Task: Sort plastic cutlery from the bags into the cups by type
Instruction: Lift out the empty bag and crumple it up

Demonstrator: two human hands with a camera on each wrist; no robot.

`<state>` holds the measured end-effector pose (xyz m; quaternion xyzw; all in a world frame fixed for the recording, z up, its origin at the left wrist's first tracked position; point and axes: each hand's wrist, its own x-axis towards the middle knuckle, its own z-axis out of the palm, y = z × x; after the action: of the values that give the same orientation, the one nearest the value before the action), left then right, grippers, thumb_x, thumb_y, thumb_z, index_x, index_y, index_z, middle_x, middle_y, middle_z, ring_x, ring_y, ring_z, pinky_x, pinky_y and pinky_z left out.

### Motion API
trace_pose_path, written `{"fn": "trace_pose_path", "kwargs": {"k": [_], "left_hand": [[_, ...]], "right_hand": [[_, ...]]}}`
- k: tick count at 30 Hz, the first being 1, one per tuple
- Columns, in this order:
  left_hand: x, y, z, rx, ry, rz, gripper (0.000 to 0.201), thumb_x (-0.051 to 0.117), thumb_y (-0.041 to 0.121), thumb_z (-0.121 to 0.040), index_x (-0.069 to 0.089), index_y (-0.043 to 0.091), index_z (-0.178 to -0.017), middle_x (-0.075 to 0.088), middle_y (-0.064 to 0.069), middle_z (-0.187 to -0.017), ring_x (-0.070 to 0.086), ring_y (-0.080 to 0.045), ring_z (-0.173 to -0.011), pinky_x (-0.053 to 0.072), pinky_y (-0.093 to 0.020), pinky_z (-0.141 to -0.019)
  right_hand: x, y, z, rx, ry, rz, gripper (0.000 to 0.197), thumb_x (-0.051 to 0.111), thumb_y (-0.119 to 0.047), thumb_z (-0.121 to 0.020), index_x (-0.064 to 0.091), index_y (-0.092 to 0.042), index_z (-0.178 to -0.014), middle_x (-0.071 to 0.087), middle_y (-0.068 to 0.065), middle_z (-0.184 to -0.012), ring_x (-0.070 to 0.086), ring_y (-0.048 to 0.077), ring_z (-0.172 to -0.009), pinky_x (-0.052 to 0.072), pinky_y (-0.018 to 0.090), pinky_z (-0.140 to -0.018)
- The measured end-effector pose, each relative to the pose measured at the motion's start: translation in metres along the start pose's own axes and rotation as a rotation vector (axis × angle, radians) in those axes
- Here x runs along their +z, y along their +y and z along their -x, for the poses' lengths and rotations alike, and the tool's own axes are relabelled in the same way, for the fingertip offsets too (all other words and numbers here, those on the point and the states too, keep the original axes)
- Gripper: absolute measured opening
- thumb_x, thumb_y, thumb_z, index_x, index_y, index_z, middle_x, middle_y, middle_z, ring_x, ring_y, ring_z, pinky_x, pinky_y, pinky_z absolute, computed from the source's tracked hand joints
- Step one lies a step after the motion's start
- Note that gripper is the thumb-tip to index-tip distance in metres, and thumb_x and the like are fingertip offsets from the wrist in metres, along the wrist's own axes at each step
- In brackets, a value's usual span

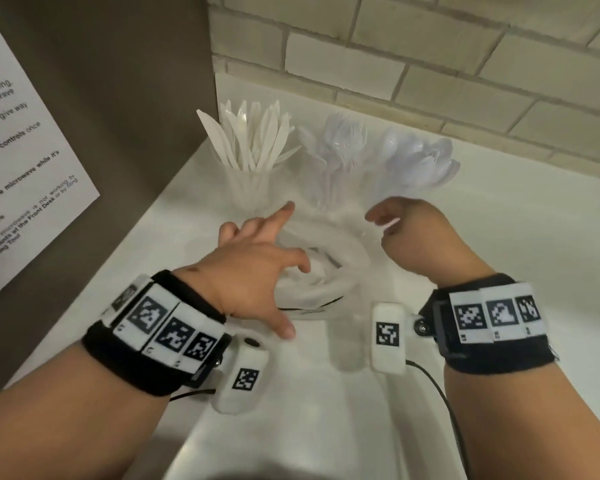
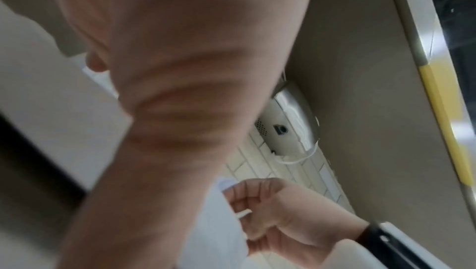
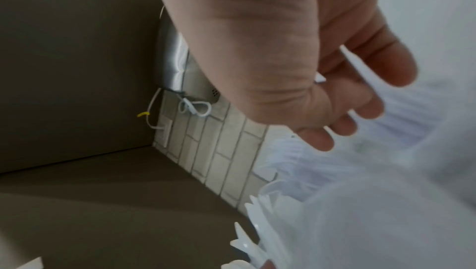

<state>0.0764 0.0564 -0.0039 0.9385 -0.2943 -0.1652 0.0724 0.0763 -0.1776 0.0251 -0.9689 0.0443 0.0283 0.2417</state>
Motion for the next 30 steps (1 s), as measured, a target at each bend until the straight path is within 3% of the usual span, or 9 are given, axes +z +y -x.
{"fn": "trace_pose_path", "kwargs": {"k": [2, 4, 7, 10, 15, 19, 22, 26, 30], "left_hand": [[0.0, -0.003, -0.004, -0.101, 0.075, 0.027, 0.063, 0.068, 0.07, -0.064, 0.052, 0.045, -0.119, 0.016, 0.0, -0.156, 0.025, -0.023, -0.135, 0.022, -0.037, -0.102], [-0.002, -0.014, -0.005, -0.194, 0.165, 0.207, 0.045, 0.06, 0.066, -0.077, 0.061, 0.035, -0.109, 0.055, 0.006, -0.122, 0.049, -0.021, -0.116, 0.034, -0.035, -0.095], [-0.006, -0.027, 0.0, -0.275, 0.327, 0.643, 0.032, 0.061, 0.057, -0.083, 0.069, 0.026, -0.09, 0.072, 0.006, -0.088, 0.067, -0.017, -0.088, 0.05, -0.038, -0.088], [-0.007, -0.026, 0.001, -0.247, 0.356, 0.858, 0.03, 0.06, 0.045, -0.09, 0.073, 0.018, -0.089, 0.075, -0.001, -0.089, 0.07, -0.019, -0.088, 0.054, -0.037, -0.086], [-0.004, -0.016, 0.004, -0.233, 0.256, 1.305, 0.03, 0.051, 0.036, -0.097, 0.074, 0.017, -0.1, 0.076, -0.003, -0.099, 0.07, -0.02, -0.099, 0.052, -0.038, -0.095], [-0.003, -0.013, 0.009, -0.19, 0.196, 1.597, 0.03, 0.046, 0.026, -0.099, 0.069, 0.009, -0.109, 0.074, -0.01, -0.106, 0.07, -0.02, -0.099, 0.056, -0.027, -0.086], [0.003, -0.011, 0.009, -0.168, 0.136, 1.651, 0.031, 0.045, 0.022, -0.099, 0.067, 0.005, -0.112, 0.072, -0.014, -0.107, 0.07, -0.022, -0.097, 0.057, -0.028, -0.085], [0.005, -0.016, 0.001, -0.349, 0.455, 1.654, 0.025, 0.048, 0.022, -0.1, 0.069, 0.011, -0.098, 0.076, -0.003, -0.089, 0.071, -0.018, -0.092, 0.056, -0.029, -0.081], [0.004, -0.026, -0.003, -0.508, 0.723, 1.671, 0.023, 0.048, 0.021, -0.101, 0.068, 0.016, -0.089, 0.075, 0.0, -0.085, 0.072, -0.015, -0.086, 0.054, -0.034, -0.086]], "right_hand": [[0.007, 0.008, 0.007, 0.097, -0.1, 0.0, 0.048, 0.05, 0.006, -0.08, 0.06, -0.017, -0.121, 0.063, -0.001, -0.109, 0.057, 0.015, -0.095, 0.038, 0.019, -0.073], [0.012, 0.013, 0.012, 0.165, -0.222, -0.02, 0.053, 0.056, 0.002, -0.08, 0.054, -0.016, -0.13, 0.063, -0.003, -0.112, 0.058, 0.014, -0.095, 0.041, 0.021, -0.073], [0.024, 0.011, 0.02, 0.181, -0.319, -0.277, 0.079, 0.084, -0.027, -0.068, 0.046, -0.021, -0.137, 0.063, -0.005, -0.116, 0.064, 0.011, -0.101, 0.049, 0.025, -0.086], [0.039, -0.013, 0.022, 0.125, -0.299, -0.651, 0.087, 0.072, -0.056, -0.065, 0.042, -0.021, -0.139, 0.064, -0.005, -0.116, 0.063, 0.01, -0.107, 0.049, 0.032, -0.097], [0.06, -0.044, 0.013, 0.139, -0.065, -0.888, 0.027, 0.064, -0.024, -0.091, 0.058, -0.012, -0.115, 0.067, 0.008, -0.096, 0.067, 0.022, -0.094, 0.052, 0.033, -0.084], [0.07, -0.043, 0.011, 0.157, -0.125, -0.9, 0.032, 0.068, -0.034, -0.086, 0.059, -0.019, -0.113, 0.061, 0.002, -0.11, 0.064, 0.024, -0.096, 0.056, 0.046, -0.084], [0.079, -0.044, 0.013, 0.086, -0.096, -0.904, 0.007, 0.067, -0.021, -0.088, 0.062, -0.018, -0.091, 0.061, 0.003, -0.091, 0.06, 0.022, -0.08, 0.056, 0.047, -0.078], [0.074, -0.03, 0.008, 0.179, 0.142, -1.039, 0.023, 0.06, 0.001, -0.089, 0.057, -0.016, -0.073, 0.056, 0.003, -0.072, 0.055, 0.023, -0.07, 0.051, 0.043, -0.071], [0.061, -0.013, 0.005, 0.275, 0.296, -1.18, 0.03, 0.047, 0.012, -0.087, 0.055, -0.017, -0.085, 0.052, 0.004, -0.078, 0.051, 0.02, -0.069, 0.043, 0.037, -0.067]]}}
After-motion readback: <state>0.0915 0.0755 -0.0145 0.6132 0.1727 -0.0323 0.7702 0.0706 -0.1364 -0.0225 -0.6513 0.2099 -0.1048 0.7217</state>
